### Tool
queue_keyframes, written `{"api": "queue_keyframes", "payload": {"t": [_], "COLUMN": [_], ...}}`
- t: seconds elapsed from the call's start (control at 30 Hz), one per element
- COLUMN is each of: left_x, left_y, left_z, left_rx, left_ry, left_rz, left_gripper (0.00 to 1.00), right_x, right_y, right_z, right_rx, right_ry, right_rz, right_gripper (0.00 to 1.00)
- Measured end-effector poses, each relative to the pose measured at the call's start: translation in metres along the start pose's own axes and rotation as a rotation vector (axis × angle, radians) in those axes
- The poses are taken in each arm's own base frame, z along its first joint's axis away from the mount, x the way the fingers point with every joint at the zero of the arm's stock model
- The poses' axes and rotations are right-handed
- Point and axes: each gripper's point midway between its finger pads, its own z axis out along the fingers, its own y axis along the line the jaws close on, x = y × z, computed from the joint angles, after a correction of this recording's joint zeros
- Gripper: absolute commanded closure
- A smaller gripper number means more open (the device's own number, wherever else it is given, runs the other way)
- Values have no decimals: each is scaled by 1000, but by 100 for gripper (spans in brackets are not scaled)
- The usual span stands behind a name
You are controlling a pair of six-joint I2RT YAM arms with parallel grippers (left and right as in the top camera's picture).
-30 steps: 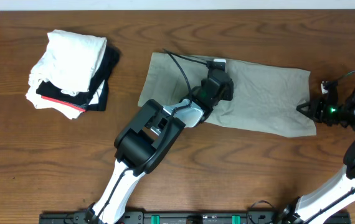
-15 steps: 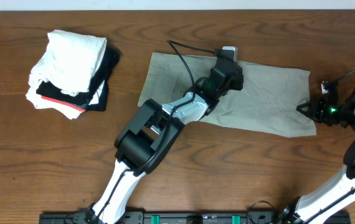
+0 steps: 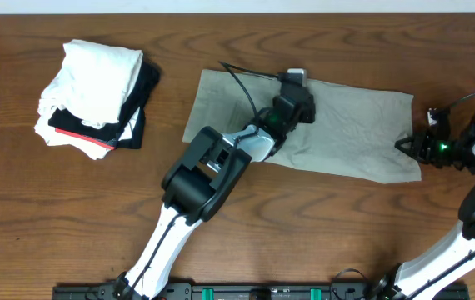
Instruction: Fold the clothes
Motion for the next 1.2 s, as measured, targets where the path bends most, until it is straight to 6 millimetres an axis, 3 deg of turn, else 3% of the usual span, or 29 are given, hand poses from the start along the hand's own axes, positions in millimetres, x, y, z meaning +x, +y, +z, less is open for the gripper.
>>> {"api": "queue_keyframes", "payload": {"t": [0.17, 0.27, 0.37, 0.53, 0.63, 0.77, 0.87, 1.0, 1.2], "left_x": [-7, -10, -31, -90, -122, -140, -140, -136, -130], "left_y": [2, -1, -11, -12, 10, 59, 99, 135, 162], "left_z": [-2, -14, -42, -109, -148, -181, -197, -213, -230], "left_rx": [7, -13, -41, -141, -228, -356, -448, -531, -601], "left_ry": [15, 65, 104, 109, 99, 129, 173, 224, 275], "left_rz": [30, 68, 107, 140, 129, 87, 44, -1, -40], "left_gripper": [94, 94, 94, 94, 94, 94, 94, 94, 93], "right_x": [-2, -3, -4, -9, -20, -37, -44, -52, -71], "right_y": [0, -1, -2, -4, -4, -1, 9, 23, 57], "right_z": [0, 0, -4, -19, -37, -62, -75, -93, -116], "right_rx": [0, 1, -6, 0, 12, 31, 35, 32, 35], "right_ry": [-5, -13, -18, -44, -87, -150, -172, -183, -211], "right_rz": [-6, -8, 5, 28, 23, 19, 15, 14, -56], "right_gripper": [99, 99, 99, 99, 99, 99, 99, 99, 99]}}
